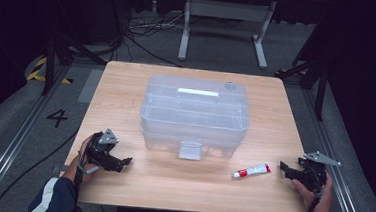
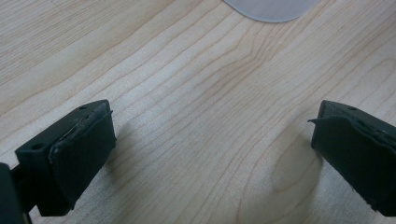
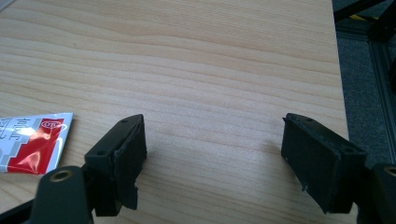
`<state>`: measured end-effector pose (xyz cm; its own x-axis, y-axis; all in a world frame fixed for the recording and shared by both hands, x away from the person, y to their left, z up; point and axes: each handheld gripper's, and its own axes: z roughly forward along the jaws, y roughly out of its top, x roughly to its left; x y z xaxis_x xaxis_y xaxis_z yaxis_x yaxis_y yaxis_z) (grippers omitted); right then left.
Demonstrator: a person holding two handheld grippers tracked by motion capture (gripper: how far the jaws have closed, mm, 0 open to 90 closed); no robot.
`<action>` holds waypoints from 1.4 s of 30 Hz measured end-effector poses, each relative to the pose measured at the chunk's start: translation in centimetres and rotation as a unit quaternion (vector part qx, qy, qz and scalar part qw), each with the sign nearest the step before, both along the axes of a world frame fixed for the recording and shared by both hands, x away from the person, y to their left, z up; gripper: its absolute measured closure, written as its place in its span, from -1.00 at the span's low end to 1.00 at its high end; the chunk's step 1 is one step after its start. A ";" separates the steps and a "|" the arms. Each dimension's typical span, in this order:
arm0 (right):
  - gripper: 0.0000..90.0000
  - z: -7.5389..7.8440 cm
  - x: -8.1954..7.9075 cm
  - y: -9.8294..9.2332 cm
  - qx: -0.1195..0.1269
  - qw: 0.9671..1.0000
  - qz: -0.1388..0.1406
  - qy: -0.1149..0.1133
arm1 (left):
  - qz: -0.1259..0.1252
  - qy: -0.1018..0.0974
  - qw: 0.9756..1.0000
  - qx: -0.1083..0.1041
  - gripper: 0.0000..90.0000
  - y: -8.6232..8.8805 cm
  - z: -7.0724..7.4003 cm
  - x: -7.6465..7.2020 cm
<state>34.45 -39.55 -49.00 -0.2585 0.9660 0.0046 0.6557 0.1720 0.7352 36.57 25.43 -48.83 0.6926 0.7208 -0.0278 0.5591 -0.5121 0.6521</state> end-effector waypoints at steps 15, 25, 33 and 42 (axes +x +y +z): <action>-0.50 0.0 0.0 0.0 0.000 1.000 0.000 0.000 | -0.001 -0.001 1.000 0.001 -1.00 0.2 0.0 -0.2; -0.49 0.0 0.0 0.0 -0.001 1.000 0.012 0.001 | -0.002 0.000 1.000 0.000 -1.00 0.2 0.0 -0.2; -0.36 0.3 -0.3 0.2 -0.009 1.000 0.026 -0.014 | 0.001 -0.003 1.000 0.000 -0.99 0.2 0.0 -0.3; -0.31 1.0 -0.4 0.3 -0.015 0.997 0.067 -0.030 | -0.001 -0.001 1.000 0.000 -1.00 0.2 0.0 -0.2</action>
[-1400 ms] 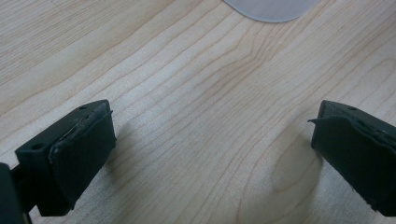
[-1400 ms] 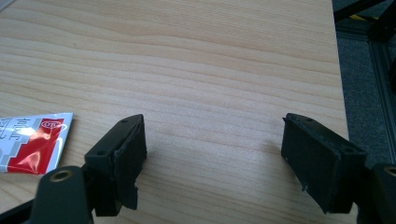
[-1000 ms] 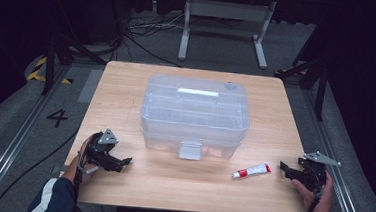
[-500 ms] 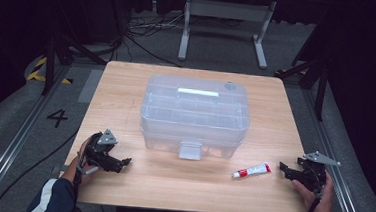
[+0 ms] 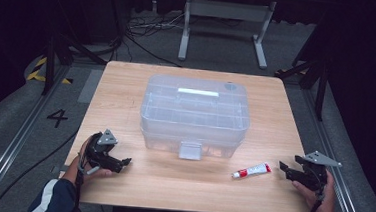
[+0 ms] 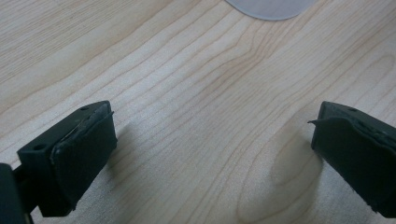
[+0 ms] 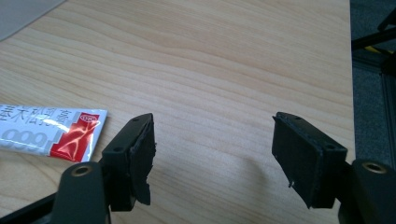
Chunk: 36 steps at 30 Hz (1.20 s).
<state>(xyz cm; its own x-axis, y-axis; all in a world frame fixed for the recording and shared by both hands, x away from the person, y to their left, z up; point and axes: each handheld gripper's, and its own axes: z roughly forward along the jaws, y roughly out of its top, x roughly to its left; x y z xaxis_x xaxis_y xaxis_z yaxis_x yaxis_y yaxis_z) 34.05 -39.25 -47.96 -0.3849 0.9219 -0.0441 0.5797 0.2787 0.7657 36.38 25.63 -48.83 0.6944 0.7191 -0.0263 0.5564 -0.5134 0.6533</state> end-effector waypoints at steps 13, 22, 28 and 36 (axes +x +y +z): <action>-0.26 3.3 0.1 0.9 0.011 0.999 0.041 -0.032 | 0.001 0.000 1.000 0.000 -1.00 0.0 0.0 0.0; -0.24 6.1 1.0 2.1 0.026 0.996 0.072 -0.051 | 0.010 -0.003 1.000 0.003 -0.99 0.0 0.0 0.1; -0.22 8.2 1.8 3.3 0.027 0.993 0.094 -0.071 | 0.010 -0.003 1.000 0.003 -0.99 0.0 0.0 0.1; -0.22 10.5 3.2 5.5 0.029 0.988 0.127 -0.085 | 0.010 -0.003 1.000 0.003 -0.99 0.0 0.0 0.1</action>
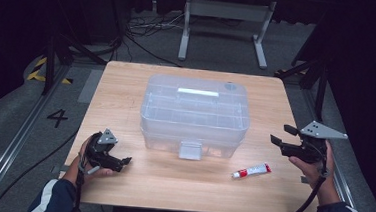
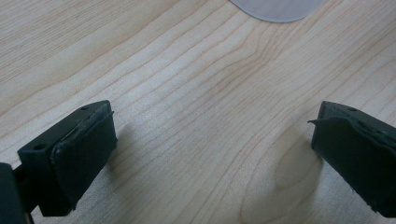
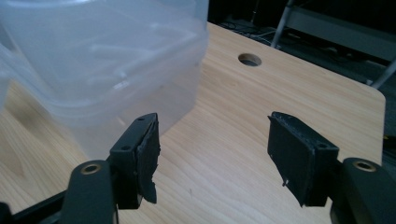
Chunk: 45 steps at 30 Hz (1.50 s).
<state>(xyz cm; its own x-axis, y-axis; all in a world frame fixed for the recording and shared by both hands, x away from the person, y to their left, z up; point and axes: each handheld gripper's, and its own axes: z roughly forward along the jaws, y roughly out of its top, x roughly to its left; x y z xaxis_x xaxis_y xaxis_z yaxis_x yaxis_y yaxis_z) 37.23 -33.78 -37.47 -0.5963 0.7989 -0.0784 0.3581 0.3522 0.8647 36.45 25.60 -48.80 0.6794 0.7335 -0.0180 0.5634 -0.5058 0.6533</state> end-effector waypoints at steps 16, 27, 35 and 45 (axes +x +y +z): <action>-0.17 3.8 2.4 4.7 -0.016 0.998 0.056 -0.027 | 0.000 0.000 1.000 0.000 -0.99 0.0 0.0 0.0; -0.10 5.2 3.7 8.0 -0.027 0.995 0.096 -0.031 | 0.001 0.001 1.000 -0.002 -0.99 0.0 0.0 0.0; -0.08 5.7 4.8 9.7 -0.034 0.992 0.115 -0.025 | 0.001 0.001 1.000 -0.002 -0.99 0.0 0.0 0.0; -0.06 6.6 5.6 11.5 -0.047 0.990 0.133 -0.025 | 0.002 0.001 1.000 -0.003 -0.99 0.0 0.0 0.0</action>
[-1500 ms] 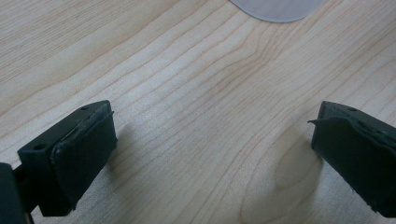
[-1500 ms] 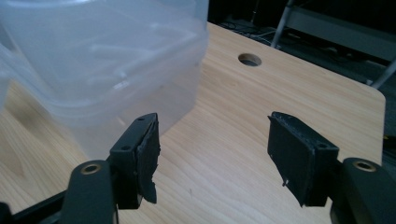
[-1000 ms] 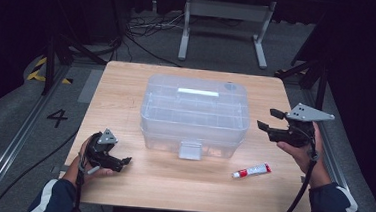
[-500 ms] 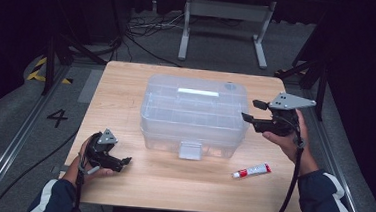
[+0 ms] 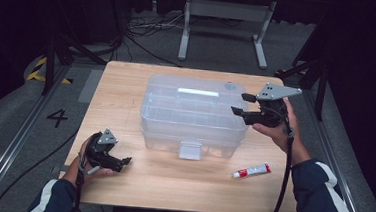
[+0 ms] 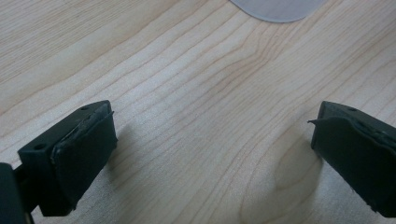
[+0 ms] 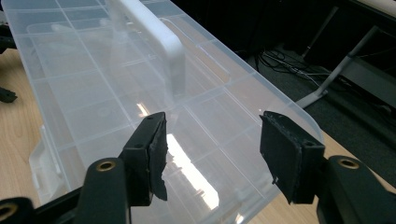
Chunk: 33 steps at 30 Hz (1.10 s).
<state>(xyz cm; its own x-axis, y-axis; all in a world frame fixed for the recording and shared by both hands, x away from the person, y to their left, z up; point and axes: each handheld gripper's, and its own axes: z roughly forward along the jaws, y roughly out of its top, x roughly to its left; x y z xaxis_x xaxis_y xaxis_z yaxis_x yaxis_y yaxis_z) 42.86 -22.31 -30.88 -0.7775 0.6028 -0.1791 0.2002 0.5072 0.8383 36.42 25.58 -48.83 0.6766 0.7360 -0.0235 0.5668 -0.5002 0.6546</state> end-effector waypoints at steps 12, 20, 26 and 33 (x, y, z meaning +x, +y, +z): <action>0.00 0.2 1.1 1.5 -0.007 1.000 0.008 0.007 | -0.001 0.000 1.000 0.001 -0.99 0.0 0.0 0.0; 0.13 0.4 1.7 3.0 -0.030 0.999 0.014 0.012 | 0.002 0.000 1.000 0.000 -0.99 0.0 0.0 0.0; 0.22 0.3 2.4 3.8 -0.048 0.999 0.020 0.011 | 0.000 0.000 1.000 0.000 -0.99 0.0 0.0 0.0; 0.33 0.4 2.6 4.9 -0.066 0.997 0.034 0.009 | 0.000 0.000 1.000 0.000 -0.99 0.0 0.0 0.0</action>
